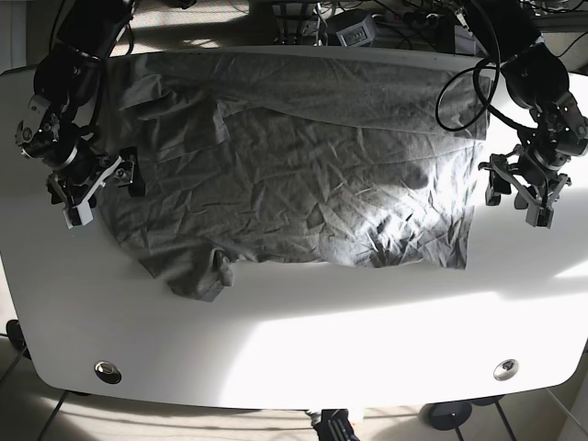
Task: Fold the T-shirt properly
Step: 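Grasp the shirt's hem edge with both grippers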
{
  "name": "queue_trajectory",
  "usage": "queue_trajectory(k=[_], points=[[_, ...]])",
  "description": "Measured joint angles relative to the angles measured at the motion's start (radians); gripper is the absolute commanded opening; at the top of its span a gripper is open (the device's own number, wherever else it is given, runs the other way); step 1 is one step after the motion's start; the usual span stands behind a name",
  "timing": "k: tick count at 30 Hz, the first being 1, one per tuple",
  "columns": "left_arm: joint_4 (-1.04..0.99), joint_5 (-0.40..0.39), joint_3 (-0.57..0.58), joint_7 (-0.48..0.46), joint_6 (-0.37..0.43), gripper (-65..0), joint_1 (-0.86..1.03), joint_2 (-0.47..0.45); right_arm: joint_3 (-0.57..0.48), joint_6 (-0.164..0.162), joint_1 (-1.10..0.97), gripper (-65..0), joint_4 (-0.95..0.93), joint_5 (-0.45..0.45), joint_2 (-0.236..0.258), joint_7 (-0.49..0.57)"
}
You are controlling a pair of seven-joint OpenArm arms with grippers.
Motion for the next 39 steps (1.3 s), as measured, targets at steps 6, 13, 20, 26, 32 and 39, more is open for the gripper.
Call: queue_trajectory(k=[6,13,20,26,32,39], points=[[-0.125,0.083,0.099,-0.001,0.0,-30.6,-0.166,-0.02,-0.083,-0.003,0.281,0.0,-0.309,-0.24,0.001,0.182],[-0.134,0.229,0.155,-0.058,0.0,-30.6,-0.215,0.044,-0.099,-0.016,0.479,0.0,-0.831,-0.294,0.088,0.477],[-0.138,0.248,0.155,-0.088,0.0,-30.6,-0.215,0.049,-0.1,-0.008,0.412,0.0,-0.822,-0.277,0.055,0.532],[-0.255,0.248,0.154,-0.263,0.268,-29.7,-0.271,0.047,-0.1,-0.01,0.336,-21.2,-0.672,-0.274,-0.028,0.473],[-0.394,0.245,0.25,-0.352,0.458,-8.8,-0.302,0.049,-0.099,-0.007,0.328,-55.5,-0.665,-0.274,-0.04,0.46],[-0.658,0.24,0.265,-0.361,0.389,-7.6,-0.386,0.039,-0.1,-0.007,0.338,-58.8,-0.665,-0.281,-0.039,0.439]])
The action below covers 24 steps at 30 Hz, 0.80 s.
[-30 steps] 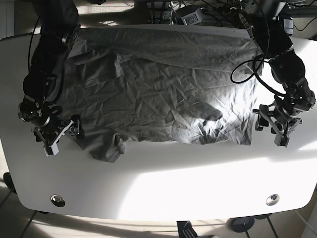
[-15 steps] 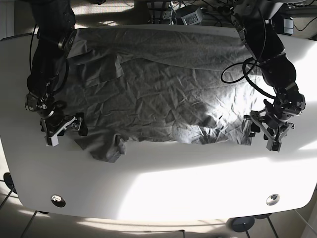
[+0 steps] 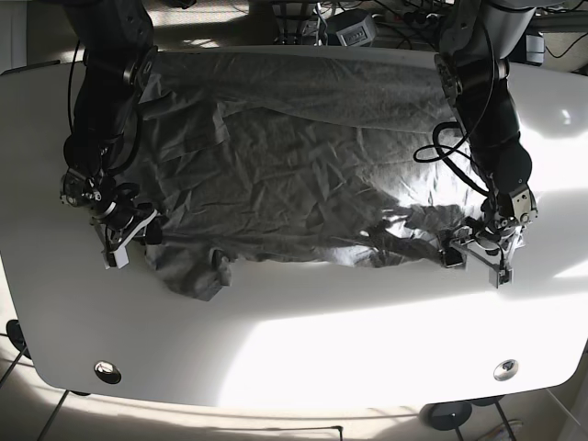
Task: Fold the T-shirt properly
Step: 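Grasp the shirt's hem edge with both grippers, then fold the hem over toward the collar with both grippers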
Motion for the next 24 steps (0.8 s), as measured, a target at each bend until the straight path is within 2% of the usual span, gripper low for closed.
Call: queue_trajectory(k=[4,5,6,7,8,9,10,11,14,17,24], points=[[-0.062,-0.001,0.0,-0.018,-0.038,-7.8,-0.021,0.0,0.0,0.0,-0.001,-58.8,0.0,0.0,0.0,0.002],[-0.085,-0.001,0.0,-0.044,-0.052,-9.0,-0.027,0.0,0.0,0.0,0.0,-59.1,0.0,0.0,0.0,0.001],[-0.098,-0.002,0.0,-0.05,-0.068,-13.5,-0.031,-0.001,0.0,0.0,0.0,-59.1,0.0,0.0,-0.001,0.002],[-0.111,-0.005,0.0,-0.052,-0.078,-21.4,-0.035,-0.003,0.0,0.0,-0.001,-59.5,0.0,0.0,0.0,0.002],[-0.123,-0.008,0.0,-0.058,-0.083,-32.1,-0.037,-0.003,0.0,0.0,-0.001,-60.2,0.0,0.0,0.0,0.002],[-0.134,-0.013,0.0,-0.066,-0.084,-50.4,-0.037,-0.003,0.0,0.0,-0.001,-63.3,0.0,0.0,0.0,0.002],[-0.134,-0.016,0.0,-0.063,-0.086,-61.5,-0.035,-0.003,0.0,0.0,-0.001,-63.3,0.0,0.0,-0.001,0.002],[-0.133,-0.016,0.0,-0.061,-0.087,-65.0,-0.033,-0.003,0.0,0.0,-0.001,-63.1,0.0,0.0,0.0,0.002],[-0.095,-0.01,0.0,-0.016,-0.137,-65.0,-0.024,-0.002,0.0,0.0,0.002,-63.1,0.007,-0.002,-0.001,-0.002],[0.099,0.004,-0.003,0.06,-0.183,-65.0,0.026,0.009,0.0,0.0,-0.002,-63.1,0.111,-0.011,-0.011,-0.032],[0.472,-0.004,-0.004,0.223,-0.192,-65.0,0.114,0.015,0.006,0.006,-0.063,-63.1,0.431,-0.003,-0.01,-0.207]])
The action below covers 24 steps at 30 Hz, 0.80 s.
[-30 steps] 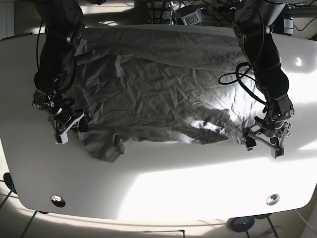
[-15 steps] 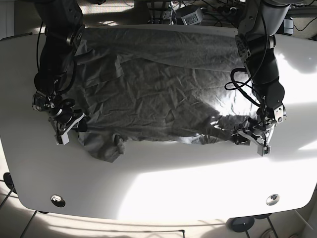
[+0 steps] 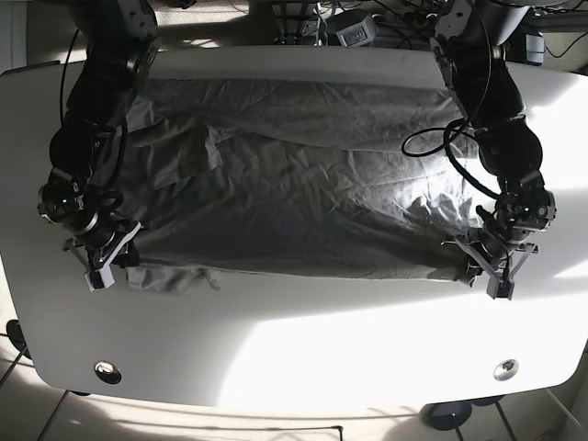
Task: Fold the T-shirt properly
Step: 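Fold the hem over toward the collar with both grippers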
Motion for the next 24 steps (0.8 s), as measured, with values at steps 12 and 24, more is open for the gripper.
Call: queue_trajectory(k=[12,24], points=[[0.479,-0.007,-0.001,0.105,-0.003,-65.0,0.396,0.08,0.114,0.005,-0.399,-62.9,0.465,0.231,-0.011,-0.214],[0.509,0.0,-0.001,0.108,-0.003,-63.6,0.533,0.069,0.2,0.002,-0.6,-29.8,0.465,0.265,-0.024,-0.212]])
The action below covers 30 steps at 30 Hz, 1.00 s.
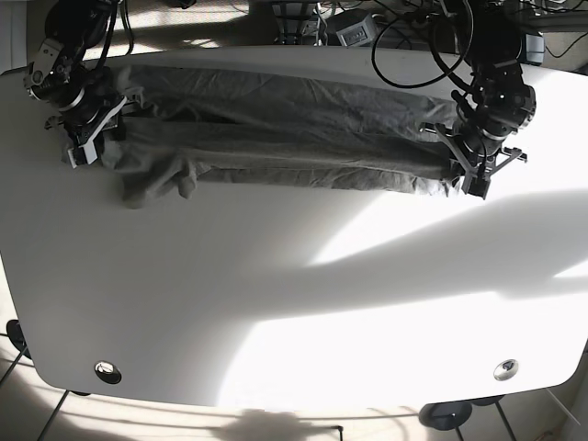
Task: Fold the T-shirt properly
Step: 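Fold the hem over toward the collar with both grippers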
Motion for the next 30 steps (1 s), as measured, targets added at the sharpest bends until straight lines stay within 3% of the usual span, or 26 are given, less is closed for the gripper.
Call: queue_trajectory(k=[2,3,4,7,13,21,22,23,24,26,28,30], points=[[0.0,0.001,0.006,0.051,0.004,-51.1,-0.003,-0.025,0.074,-0.001,-0.002,-11.9,0.009,0.068,-0.011,0.002],[-0.001,0.009,0.005,0.078,0.006,-41.1,-0.006,-0.032,0.111,-0.005,-0.003,-1.4,0.013,0.111,-0.006,0.002],[-0.001,0.007,0.005,0.079,0.007,-36.7,-0.009,-0.035,0.114,-0.005,-0.003,0.0,0.013,0.138,0.005,-0.002],[0.004,-0.002,0.004,0.077,0.005,-34.4,-0.021,-0.034,0.105,-0.004,0.056,0.0,0.011,0.169,0.024,-0.007],[0.023,-0.003,0.011,0.074,0.004,-34.4,-0.053,-0.019,-0.067,-0.001,0.27,0.0,-0.162,-0.016,0.017,-0.002],[-0.105,0.001,0.007,0.077,0.004,-34.4,-0.048,0.008,-0.159,-0.003,0.38,0.0,-0.447,-0.057,0.023,0.088],[-0.114,0.001,0.007,0.069,0.004,-34.4,-0.047,0.008,-0.179,-0.004,0.378,-1.1,-0.457,-0.038,0.023,0.113],[-0.123,0.0,0.007,0.033,0.004,-34.4,-0.043,0.011,-0.197,-0.004,0.382,-7.5,-0.466,-0.034,0.022,0.123],[-0.129,0.001,0.006,0.013,0.004,-34.4,-0.042,0.009,-0.197,-0.005,0.383,-17.8,-0.467,-0.035,0.007,0.127],[-0.165,0.003,0.002,0.013,0.004,-34.4,-0.042,0.005,-0.195,-0.004,0.377,-45.7,-0.467,-0.037,-0.02,0.137],[-0.199,-0.003,0.0,0.013,0.0,-34.4,-0.042,-0.018,-0.197,-0.005,0.373,-64.0,-0.455,-0.04,-0.027,0.119],[-0.24,-0.009,-0.051,-0.003,0.0,-34.4,-0.051,-0.024,-0.201,-0.004,0.366,-60.6,-0.404,-0.053,-0.029,0.094]])
